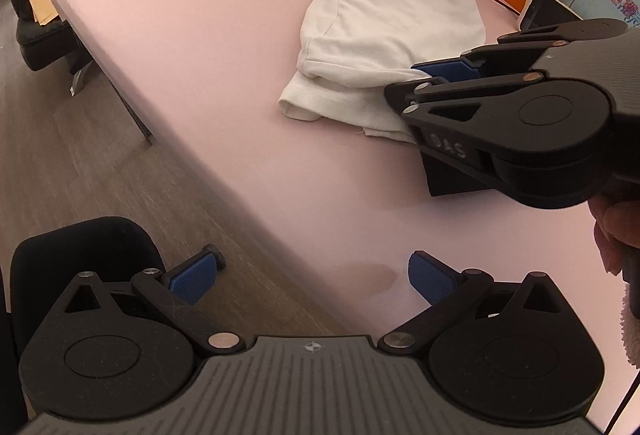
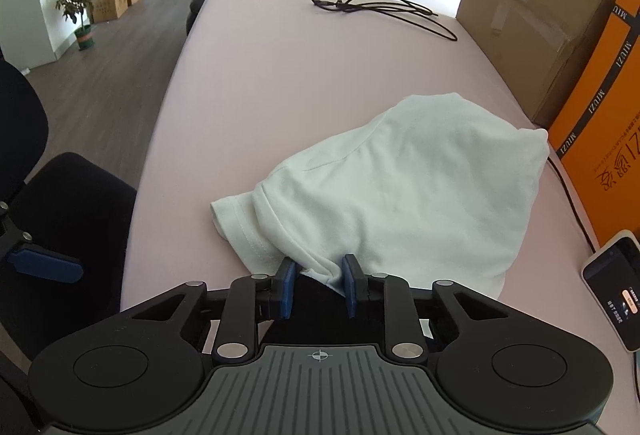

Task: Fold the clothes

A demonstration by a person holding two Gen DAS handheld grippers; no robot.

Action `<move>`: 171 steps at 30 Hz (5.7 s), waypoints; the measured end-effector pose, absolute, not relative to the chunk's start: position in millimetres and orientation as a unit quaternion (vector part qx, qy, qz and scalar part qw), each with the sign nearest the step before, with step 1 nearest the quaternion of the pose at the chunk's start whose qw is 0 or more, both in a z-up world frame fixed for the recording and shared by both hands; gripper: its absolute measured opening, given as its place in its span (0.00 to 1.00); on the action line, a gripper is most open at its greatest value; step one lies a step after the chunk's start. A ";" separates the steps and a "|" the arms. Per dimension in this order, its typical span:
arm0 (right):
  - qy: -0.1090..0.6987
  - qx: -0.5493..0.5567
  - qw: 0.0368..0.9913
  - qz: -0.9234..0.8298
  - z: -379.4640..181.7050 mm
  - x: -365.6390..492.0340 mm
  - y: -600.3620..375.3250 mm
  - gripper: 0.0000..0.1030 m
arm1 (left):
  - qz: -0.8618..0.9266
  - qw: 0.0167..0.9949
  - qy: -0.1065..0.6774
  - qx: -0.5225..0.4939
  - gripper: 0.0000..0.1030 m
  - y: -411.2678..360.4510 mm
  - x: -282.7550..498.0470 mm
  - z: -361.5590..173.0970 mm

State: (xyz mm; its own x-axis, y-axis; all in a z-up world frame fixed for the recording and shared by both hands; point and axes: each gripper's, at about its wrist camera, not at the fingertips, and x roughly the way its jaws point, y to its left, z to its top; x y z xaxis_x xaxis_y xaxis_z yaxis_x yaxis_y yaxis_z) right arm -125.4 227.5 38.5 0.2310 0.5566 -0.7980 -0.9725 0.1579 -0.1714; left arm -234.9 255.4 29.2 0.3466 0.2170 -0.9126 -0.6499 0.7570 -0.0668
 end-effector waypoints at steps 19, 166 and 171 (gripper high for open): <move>0.343 -0.074 0.842 0.410 127.5 -28.4 45.5 0.10 | 0.194 0.836 0.494 -0.140 1.00 210.8 -159.2 49.2; 0.519 0.122 0.845 0.046 9.4 -79.2 -331.2 0.13 | -0.165 0.917 0.355 0.075 0.09 -34.7 69.8 154.7; 0.503 0.038 0.862 0.059 25.5 -80.8 -320.7 0.06 | -0.154 0.924 0.341 0.076 0.07 -19.6 52.9 169.8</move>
